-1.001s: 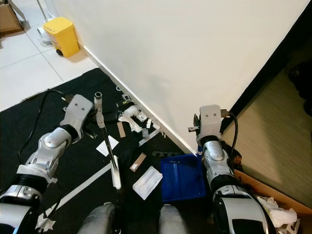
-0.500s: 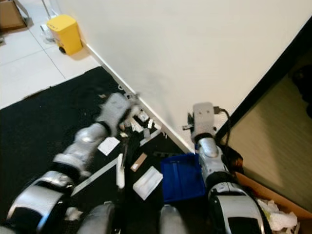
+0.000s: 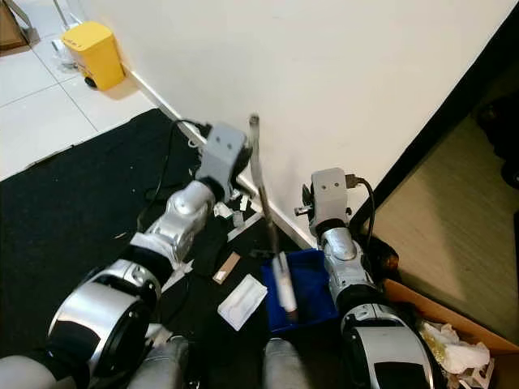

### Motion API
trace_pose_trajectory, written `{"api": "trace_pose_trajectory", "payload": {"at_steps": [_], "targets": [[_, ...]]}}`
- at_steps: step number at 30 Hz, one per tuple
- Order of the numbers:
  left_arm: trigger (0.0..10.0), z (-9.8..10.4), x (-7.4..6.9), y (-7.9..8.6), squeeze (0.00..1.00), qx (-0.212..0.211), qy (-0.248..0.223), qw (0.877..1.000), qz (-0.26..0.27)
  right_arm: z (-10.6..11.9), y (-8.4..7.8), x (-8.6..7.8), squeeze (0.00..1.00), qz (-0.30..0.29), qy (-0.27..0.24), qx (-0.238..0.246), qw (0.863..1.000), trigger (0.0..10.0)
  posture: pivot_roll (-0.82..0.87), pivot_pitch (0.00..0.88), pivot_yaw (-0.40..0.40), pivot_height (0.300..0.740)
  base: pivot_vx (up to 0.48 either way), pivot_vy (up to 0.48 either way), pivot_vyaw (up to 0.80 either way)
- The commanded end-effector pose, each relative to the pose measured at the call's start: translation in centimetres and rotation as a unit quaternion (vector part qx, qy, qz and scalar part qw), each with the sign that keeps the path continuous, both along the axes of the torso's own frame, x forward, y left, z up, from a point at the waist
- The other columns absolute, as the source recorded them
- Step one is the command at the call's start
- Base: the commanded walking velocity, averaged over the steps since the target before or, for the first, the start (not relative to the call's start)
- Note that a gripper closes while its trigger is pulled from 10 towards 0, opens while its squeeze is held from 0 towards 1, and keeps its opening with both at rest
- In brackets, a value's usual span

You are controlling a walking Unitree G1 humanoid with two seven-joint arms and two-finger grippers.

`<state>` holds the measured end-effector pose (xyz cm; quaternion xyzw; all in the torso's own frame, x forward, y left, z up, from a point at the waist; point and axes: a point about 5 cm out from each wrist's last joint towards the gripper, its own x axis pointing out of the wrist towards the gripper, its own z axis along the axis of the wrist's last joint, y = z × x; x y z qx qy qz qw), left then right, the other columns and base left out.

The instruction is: Sweep floor

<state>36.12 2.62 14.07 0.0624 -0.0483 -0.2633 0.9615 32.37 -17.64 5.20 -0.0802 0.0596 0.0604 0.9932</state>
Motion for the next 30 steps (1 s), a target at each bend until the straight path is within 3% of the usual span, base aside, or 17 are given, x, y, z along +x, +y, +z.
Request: {"api": "trace_pose_trajectory", "payload": {"at_steps": [1, 3, 4, 5, 6, 8, 12, 16, 18, 23, 30], "targets": [[10.0, 2.2, 0.2, -1.0, 0.00, -0.032, -0.040, 0.999, -0.016, -1.8, 1.2, -1.1, 0.00, 0.025, 0.047, 0.025, 0.998, 10.0, -0.01, 0.091, 0.008, 0.740, 0.000, 0.000, 0.00], [10.0, 3.0, 0.9, 1.3, 0.00, 0.006, -0.068, 0.997, -0.019, -1.6, 0.8, -0.8, 0.00, 0.022, 0.046, 0.025, 0.998, 10.0, 0.00, 0.090, 0.006, 0.740, 0.000, 0.000, 0.00], [10.0, 3.0, 0.9, 1.3, 0.00, 0.006, -0.068, 0.997, -0.019, -1.6, 0.8, -0.8, 0.00, 0.022, 0.046, 0.025, 0.998, 10.0, 0.00, 0.090, 0.006, 0.740, 0.000, 0.000, 0.00], [10.0, 2.7, 1.0, 3.2, 0.00, 0.062, -0.078, 0.994, -0.038, -1.5, 0.5, -0.8, 0.00, 0.021, 0.046, 0.024, 0.998, 10.0, 0.00, 0.088, 0.003, 0.740, 0.000, 0.000, 0.00], [10.0, 2.7, 1.0, 3.2, 0.00, 0.062, -0.078, 0.994, -0.038, -1.5, 0.5, -0.8, 0.00, 0.021, 0.046, 0.024, 0.998, 10.0, 0.00, 0.088, 0.003, 0.740, 0.000, 0.000, 0.00], [10.0, 1.0, 0.3, 5.7, 0.00, 0.123, -0.061, 0.988, -0.064, -1.8, 0.4, -1.0, 0.00, 0.027, 0.056, 0.034, 0.997, 10.0, 0.01, 0.086, -0.003, 0.740, 0.000, 0.000, 0.00], [10.0, -1.1, -1.5, 8.7, 0.00, 0.135, -0.018, 0.986, -0.096, -2.6, 0.8, -1.4, 0.00, 0.036, 0.092, 0.093, 0.991, 10.0, 0.01, 0.082, -0.010, 0.740, 0.000, 0.000, 0.00], [10.0, -1.9, -2.5, 9.4, 0.00, 0.137, -0.004, 0.984, -0.118, -3.1, 1.3, -1.6, 0.00, 0.035, 0.123, 0.147, 0.981, 10.0, 0.02, 0.081, -0.013, 0.740, 0.000, 0.000, 0.00], [10.0, -2.4, -3.1, 9.9, 0.00, 0.141, 0.002, 0.982, -0.123, -3.7, 2.0, -1.8, 0.00, 0.046, 0.162, 0.191, 0.967, 10.0, 0.02, 0.075, -0.011, 0.740, 0.000, 0.000, 0.00], [10.0, -2.4, -3.2, 10.3, 0.00, 0.139, 0.001, 0.984, -0.112, -4.1, 3.1, -2.0, 0.00, 0.062, 0.189, 0.227, 0.953, 10.0, 0.02, 0.072, -0.012, 0.740, 0.000, 0.000, 0.00], [10.0, -2.3, -3.9, 8.9, 0.00, 0.103, 0.007, 0.987, -0.122, -3.9, 4.6, -1.9, 0.00, 0.075, 0.205, 0.282, 0.934, 10.0, 0.01, 0.077, -0.012, 0.740, 0.000, 0.000, 0.00]]}}
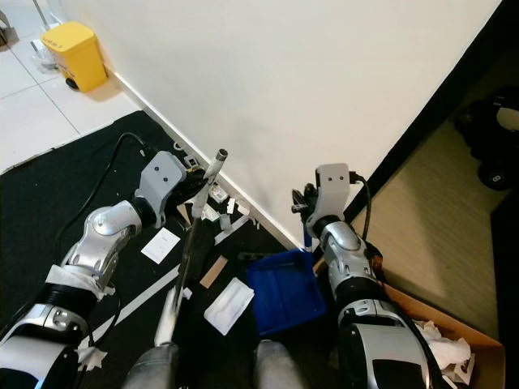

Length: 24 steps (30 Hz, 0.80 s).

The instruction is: Sweep floor

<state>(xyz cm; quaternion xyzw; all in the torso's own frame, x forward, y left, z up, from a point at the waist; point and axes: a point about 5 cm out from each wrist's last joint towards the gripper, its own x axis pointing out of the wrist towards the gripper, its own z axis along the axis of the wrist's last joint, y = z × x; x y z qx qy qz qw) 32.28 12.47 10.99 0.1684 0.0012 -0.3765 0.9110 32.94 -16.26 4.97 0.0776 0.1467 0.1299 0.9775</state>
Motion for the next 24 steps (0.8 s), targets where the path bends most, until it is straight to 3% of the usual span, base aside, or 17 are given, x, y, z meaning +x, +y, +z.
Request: {"api": "trace_pose_trajectory", "payload": {"at_steps": [1, 5, 9, 12, 18, 24], "targets": [[10.0, 0.7, -0.1, -0.9, 0.00, -0.022, -0.013, 1.000, -0.009, -3.6, 3.2, -2.5, 0.00, 0.027, 0.109, 0.129, 0.985, 10.0, 0.01, 0.077, -0.012, 0.740, 0.000, 0.000, 0.00], [10.0, -0.5, -0.2, -2.5, 0.00, -0.019, -0.014, 1.000, -0.002, -3.7, 4.0, -2.6, 0.00, 0.036, 0.147, 0.170, 0.974, 10.0, -0.01, 0.083, -0.013, 0.740, 0.000, 0.000, 0.00], [10.0, -0.8, -0.1, -2.9, 0.00, -0.009, -0.018, 1.000, 0.006, -4.1, 4.6, -3.3, 0.00, 0.075, 0.175, 0.160, 0.969, 10.0, -0.01, 0.087, -0.010, 0.740, 0.000, 0.000, 0.00], [10.0, -0.8, 0.0, -2.7, 0.00, 0.007, -0.028, 0.999, 0.014, -4.6, 5.2, -4.1, 0.00, 0.103, 0.206, 0.159, 0.960, 10.0, -0.02, 0.088, -0.011, 0.740, 0.000, 0.000, 0.00], [10.0, -0.8, -0.3, -2.0, 0.00, 0.012, -0.038, 0.999, 0.026, -4.0, 5.4, -3.9, 0.00, 0.066, 0.230, 0.241, 0.941, 10.0, -0.02, 0.088, -0.012, 0.740, 0.000, 0.000, 0.00], [10.0, -1.1, -0.3, -1.3, 0.00, 0.015, -0.047, 0.998, 0.048, -3.8, 6.0, -4.1, 0.00, 0.071, 0.245, 0.267, 0.929, 10.0, -0.01, 0.087, -0.013, 0.740, 0.000, 0.000, 0.00]]}}
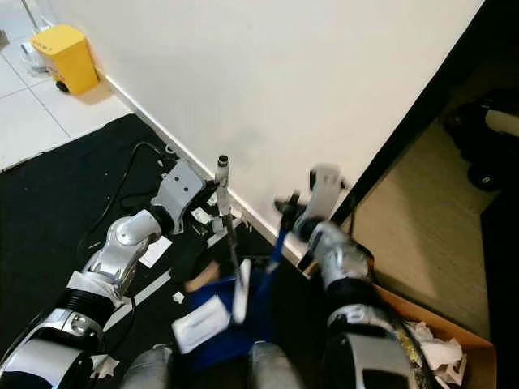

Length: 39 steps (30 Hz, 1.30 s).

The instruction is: Sweep floor

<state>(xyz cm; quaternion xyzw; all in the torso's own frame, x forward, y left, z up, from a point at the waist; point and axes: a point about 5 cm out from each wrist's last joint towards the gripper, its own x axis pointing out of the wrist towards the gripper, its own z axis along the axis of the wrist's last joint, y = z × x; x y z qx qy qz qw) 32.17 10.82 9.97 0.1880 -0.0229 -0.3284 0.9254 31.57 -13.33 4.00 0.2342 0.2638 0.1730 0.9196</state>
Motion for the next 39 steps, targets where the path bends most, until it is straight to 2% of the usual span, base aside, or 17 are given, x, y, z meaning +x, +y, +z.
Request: {"api": "trace_pose_trajectory", "payload": {"at_steps": [1, 2, 6, 10, 11, 15, 18, 19, 20, 21, 22, 24, 28, 30, 34, 37, 39], "targets": [[10.0, 0.0, -0.2, 0.4, 0.00, 0.009, -0.009, 1.000, 0.003, -2.8, 3.0, -2.8, 0.00, 0.035, 0.108, 0.124, 0.986, 10.0, -0.01, 0.087, -0.013, 0.740, 0.000, 0.000, 0.00], [10.0, -0.1, -0.1, 0.7, 0.00, 0.013, -0.014, 1.000, 0.014, -2.3, 3.8, -2.8, 0.00, 0.037, 0.117, 0.160, 0.979, 10.0, -0.01, 0.084, -0.015, 0.740, 0.000, 0.000, 0.00], [10.0, 0.0, 0.1, 1.0, 0.00, 0.012, -0.017, 1.000, 0.023, -2.0, 3.8, -2.6, 0.00, 0.036, 0.107, 0.157, 0.981, 10.0, -0.01, 0.082, -0.014, 0.740, 0.000, 0.000, 0.00], [10.0, 0.2, 0.3, 1.2, 0.00, 0.016, -0.023, 0.999, 0.032, -2.1, 2.1, -2.0, 0.00, 0.016, 0.075, 0.100, 0.992, 10.0, -0.01, 0.082, -0.011, 0.740, 0.000, 0.000, 0.00], [10.0, 0.2, 0.3, 1.2, 0.00, 0.016, -0.023, 0.999, 0.032, -2.1, 2.1, -2.0, 0.00, 0.016, 0.075, 0.100, 0.992, 10.0, -0.01, 0.082, -0.011, 0.740, 0.000, 0.000, 0.00], [10.0, 0.9, 0.6, 1.8, 0.00, 0.010, -0.039, 0.998, 0.042, -2.0, -0.1, -1.5, 0.00, -0.018, 0.059, 0.059, 0.996, 10.0, -0.01, 0.079, -0.007, 0.740, 0.000, 0.000, 0.00], [10.0, 1.4, 0.8, 2.0, 0.00, 0.003, -0.044, 0.998, 0.046, -1.9, -0.9, -1.3, 0.00, -0.040, 0.054, 0.053, 0.996, 10.0, -0.01, 0.080, -0.008, 0.740, 0.000, 0.000, 0.00], [10.0, 2.0, 1.1, 2.5, 0.00, -0.005, -0.051, 0.997, 0.051, -1.7, -2.1, -0.9, 0.00, -0.077, 0.048, 0.048, 0.995, 10.0, -0.01, 0.079, -0.008, 0.740, 0.000, 0.000, 0.00], [10.0, 2.0, 1.1, 2.5, 0.00, -0.005, -0.051, 0.997, 0.051, -1.7, -2.1, -0.9, 0.00, -0.077, 0.048, 0.048, 0.995, 10.0, -0.01, 0.079, -0.008, 0.740, 0.000, 0.000, 0.00], [10.0, 2.7, 1.4, 3.0, 0.00, -0.012, -0.058, 0.997, 0.057, -1.5, -3.4, -0.6, 0.00, -0.118, 0.042, 0.046, 0.991, 10.0, 0.00, 0.080, -0.008, 0.740, 0.000, 0.000, 0.00], [10.0, 2.7, 1.4, 3.0, 0.00, -0.012, -0.058, 0.997, 0.057, -1.5, -3.4, -0.6, 0.00, -0.118, 0.042, 0.046, 0.991, 10.0, 0.00, 0.080, -0.008, 0.740, 0.000, 0.000, 0.00], [10.0, 4.6, 2.1, 3.8, 0.00, -0.028, -0.091, 0.992, 0.081, -0.6, -6.8, 0.2, 0.00, -0.210, 0.019, 0.028, 0.977, 10.0, 0.00, 0.078, -0.010, 0.740, 0.000, 0.000, 0.00], [10.0, 4.9, 2.2, 3.6, 0.00, -0.029, -0.097, 0.992, 0.079, -0.4, -7.4, 0.3, 0.00, -0.224, 0.014, 0.023, 0.974, 10.0, 0.00, 0.078, -0.010, 0.740, 0.000, 0.000, 0.00], [10.0, 6.3, 2.5, 2.6, 0.00, -0.053, -0.128, 0.987, 0.085, 0.7, -8.3, 1.1, 0.00, -0.250, -0.011, 0.040, 0.967, 10.0, 0.00, 0.077, -0.009, 0.740, 0.000, 0.000, 0.00], [10.0, 7.8, 2.9, 2.5, 0.00, -0.075, -0.148, 0.982, 0.091, 1.1, -8.6, 1.3, 0.00, -0.262, -0.010, 0.058, 0.963, 10.0, 0.00, 0.076, -0.009, 0.740, 0.000, 0.000, 0.00], [10.0, 10.6, 3.5, 3.6, 0.00, -0.100, -0.180, 0.974, 0.097, 0.8, -9.2, 1.2, 0.00, -0.276, 0.007, 0.062, 0.959, 10.0, 0.00, 0.075, -0.011, 0.740, 0.000, 0.000, 0.00], [10.0, 11.3, 3.7, 3.9, 0.00, -0.107, -0.187, 0.971, 0.100, 0.8, -9.4, 1.2, 0.00, -0.280, 0.011, 0.061, 0.958, 10.0, 0.00, 0.075, -0.011, 0.740, 0.000, 0.000, 0.00]]}}
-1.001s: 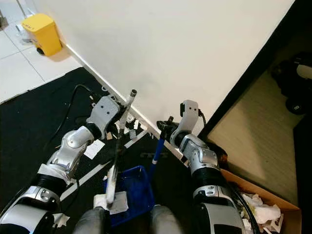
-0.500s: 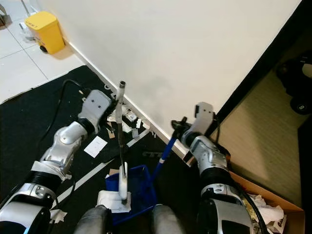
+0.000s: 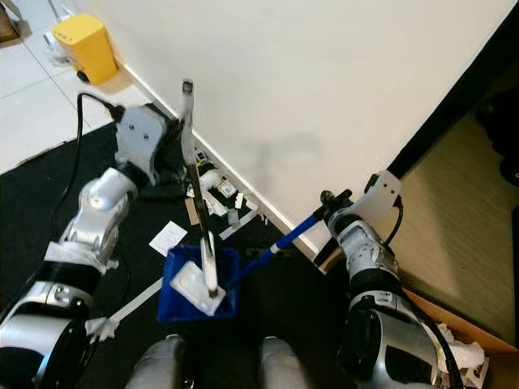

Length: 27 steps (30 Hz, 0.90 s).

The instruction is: Sweep floor

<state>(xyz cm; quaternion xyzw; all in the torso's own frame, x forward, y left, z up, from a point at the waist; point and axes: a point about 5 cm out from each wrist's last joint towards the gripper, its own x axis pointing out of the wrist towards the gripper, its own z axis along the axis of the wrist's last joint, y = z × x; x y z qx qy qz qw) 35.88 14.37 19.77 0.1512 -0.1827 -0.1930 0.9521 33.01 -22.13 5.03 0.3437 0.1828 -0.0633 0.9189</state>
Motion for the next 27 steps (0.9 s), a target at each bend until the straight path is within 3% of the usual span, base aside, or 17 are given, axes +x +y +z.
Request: {"api": "trace_pose_trajectory", "payload": {"at_steps": [1, 3, 5, 6, 7, 8, 9, 10, 11, 13, 14, 16, 20, 22, 23, 27], "targets": [[10.0, 2.8, 0.1, 0.9, 0.00, -0.025, -0.040, 0.999, 0.001, -0.3, -0.9, -0.3, 0.00, -0.019, 0.012, 0.007, 1.000, 10.0, 0.00, 0.074, -0.012, 0.740, 0.000, 0.000, 0.00], [10.0, 6.1, 0.4, 2.4, 0.00, -0.067, -0.068, 0.995, 0.003, -0.2, -1.5, -0.3, 0.00, -0.024, 0.011, -0.006, 1.000, 10.0, 0.01, 0.075, -0.013, 0.740, 0.000, 0.000, 0.00], [10.0, 6.1, 0.4, 2.4, 0.00, -0.067, -0.068, 0.995, 0.003, -0.2, -1.5, -0.3, 0.00, -0.024, 0.011, -0.006, 1.000, 10.0, 0.01, 0.075, -0.013, 0.740, 0.000, 0.000, 0.00], [10.0, 7.3, 0.4, 2.9, 0.00, -0.076, -0.078, 0.994, 0.000, -0.1, -1.7, -0.3, 0.00, -0.026, 0.010, -0.012, 1.000, 10.0, 0.01, 0.075, -0.013, 0.740, 0.000, 0.000, 0.00], [10.0, 7.3, 0.4, 2.9, 0.00, -0.076, -0.078, 0.994, 0.000, -0.1, -1.7, -0.3, 0.00, -0.026, 0.010, -0.012, 1.000, 10.0, 0.01, 0.075, -0.013, 0.740, 0.000, 0.000, 0.00], [10.0, 8.3, 0.3, 3.3, 0.00, -0.049, -0.075, 0.996, -0.014, 0.0, -1.9, -0.3, 0.00, -0.025, 0.007, -0.027, 0.999, 10.0, 0.01, 0.073, -0.014, 0.740, 0.000, 0.000, 0.00], [10.0, 8.8, 0.3, 3.9, 0.00, 0.043, -0.059, 0.997, -0.032, 0.3, -2.3, -0.2, 0.00, -0.017, 0.003, -0.063, 0.998, 10.0, 0.01, 0.073, -0.013, 0.740, 0.000, 0.000, 0.00], [10.0, 8.8, 0.3, 3.9, 0.00, 0.043, -0.059, 0.997, -0.032, 0.3, -2.3, -0.2, 0.00, -0.017, 0.003, -0.063, 0.998, 10.0, 0.01, 0.073, -0.013, 0.740, 0.000, 0.000, 0.00], [10.0, 7.8, 0.4, 4.7, 0.00, 0.130, -0.031, 0.991, -0.025, 0.4, -2.5, -0.2, 0.00, -0.017, -0.002, -0.085, 0.996, 10.0, 0.01, 0.071, -0.011, 0.740, 0.000, 0.000, 0.00], [10.0, 6.0, 0.3, 6.1, 0.00, 0.190, 0.017, 0.982, -0.018, 0.7, -2.7, 0.0, 0.00, -0.028, -0.012, -0.099, 0.995, 10.0, 0.01, 0.071, -0.009, 0.740, 0.000, 0.000, 0.00], [10.0, 6.0, 0.3, 6.1, 0.00, 0.190, 0.017, 0.982, -0.018, 0.7, -2.7, 0.0, 0.00, -0.028, -0.012, -0.099, 0.995, 10.0, 0.01, 0.071, -0.009, 0.740, 0.000, 0.000, 0.00], [10.0, 4.2, -0.1, 7.0, 0.00, 0.196, 0.068, 0.978, -0.029, 1.2, -3.1, 0.1, 0.00, -0.050, -0.027, -0.094, 0.994, 10.0, 0.02, 0.070, -0.008, 0.740, 0.000, 0.000, 0.00], [10.0, -1.0, -2.9, 6.9, 0.00, 0.210, 0.197, 0.952, -0.108, 1.8, -4.0, 0.2, 0.00, -0.112, -0.052, -0.031, 0.992, 10.0, 0.02, 0.069, -0.010, 0.740, 0.000, 0.000, 0.00], [10.0, -1.6, -3.4, 6.7, 0.00, 0.214, 0.211, 0.946, -0.121, 1.7, -4.0, 0.2, 0.00, -0.114, -0.050, -0.027, 0.992, 10.0, 0.02, 0.069, -0.010, 0.740, 0.000, 0.000, 0.00], [10.0, -2.8, -4.2, 6.3, 0.00, 0.214, 0.231, 0.940, -0.130, 1.7, -4.4, 0.1, 0.00, -0.120, -0.049, -0.035, 0.991, 10.0, 0.02, 0.066, -0.011, 0.740, 0.000, 0.000, 0.00], [10.0, -3.6, -4.5, 5.9, 0.00, 0.203, 0.232, 0.943, -0.129, 1.9, -4.8, 0.0, 0.00, -0.128, -0.054, -0.048, 0.989, 10.0, 0.02, 0.063, -0.011, 0.740, 0.000, 0.000, 0.00]]}}
